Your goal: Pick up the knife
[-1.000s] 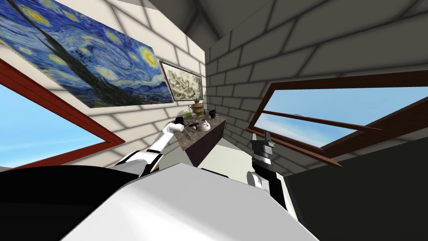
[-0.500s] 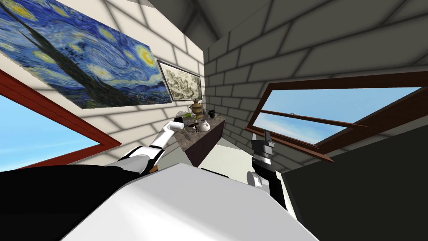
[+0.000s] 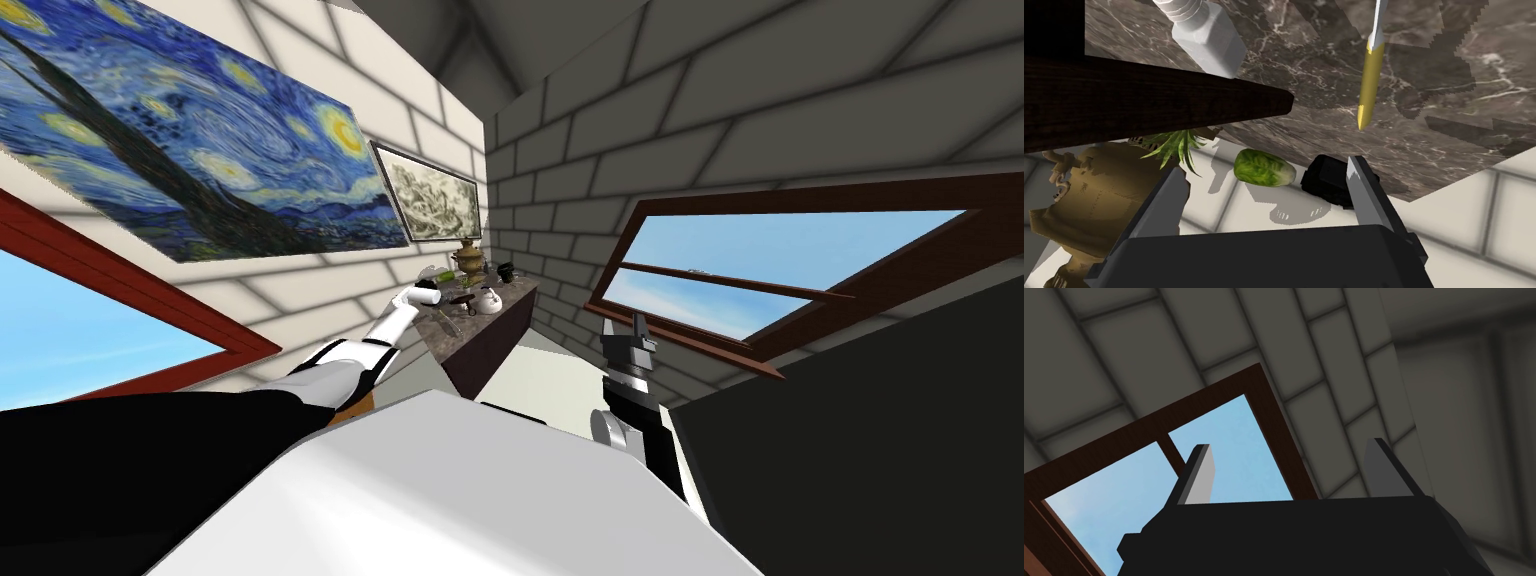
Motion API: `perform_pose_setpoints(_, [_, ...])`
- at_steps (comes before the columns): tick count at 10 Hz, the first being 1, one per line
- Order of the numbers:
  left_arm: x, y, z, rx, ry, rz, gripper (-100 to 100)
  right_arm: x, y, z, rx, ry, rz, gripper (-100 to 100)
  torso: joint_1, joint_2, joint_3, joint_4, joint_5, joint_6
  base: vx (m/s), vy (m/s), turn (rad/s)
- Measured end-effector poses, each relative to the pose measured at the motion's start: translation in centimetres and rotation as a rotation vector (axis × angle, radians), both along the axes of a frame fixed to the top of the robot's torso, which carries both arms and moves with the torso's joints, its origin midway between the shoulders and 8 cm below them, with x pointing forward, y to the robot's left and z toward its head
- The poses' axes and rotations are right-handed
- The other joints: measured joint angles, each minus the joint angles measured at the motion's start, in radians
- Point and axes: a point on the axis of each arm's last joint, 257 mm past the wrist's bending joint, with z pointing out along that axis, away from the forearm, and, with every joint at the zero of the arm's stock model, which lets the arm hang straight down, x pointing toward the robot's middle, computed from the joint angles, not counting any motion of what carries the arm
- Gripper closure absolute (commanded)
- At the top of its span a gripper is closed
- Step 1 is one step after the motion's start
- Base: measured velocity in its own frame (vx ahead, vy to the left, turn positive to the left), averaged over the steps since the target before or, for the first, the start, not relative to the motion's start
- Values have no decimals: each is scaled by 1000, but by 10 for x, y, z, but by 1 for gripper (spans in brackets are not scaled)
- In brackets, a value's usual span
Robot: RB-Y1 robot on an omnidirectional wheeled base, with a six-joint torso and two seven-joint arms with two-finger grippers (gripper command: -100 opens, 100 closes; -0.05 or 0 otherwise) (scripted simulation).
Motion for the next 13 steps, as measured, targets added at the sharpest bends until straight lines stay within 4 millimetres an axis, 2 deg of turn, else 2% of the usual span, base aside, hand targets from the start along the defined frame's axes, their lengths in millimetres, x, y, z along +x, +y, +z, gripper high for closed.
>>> perform_pose_setpoints(4, [-10, -6, -17, -56, 113, 23, -100, 0, 0, 0, 0, 0, 0, 0, 0, -1, 0, 0, 0, 1, 7, 33, -48])
perform_pose_setpoints(6, [-24, -5, -31, -82, 177, 40, -100, 0, 0, 0, 0, 0, 0, 0, -1, -1, 0, 0, 0, 0, 6, 19, -17])
perform_pose_setpoints(13, [-52, -25, -57, -190, 380, 72, -100, 0, 0, 0, 0, 0, 0, 0, -1, -1, -1, 0, 0, 0, 13, 27, -29])
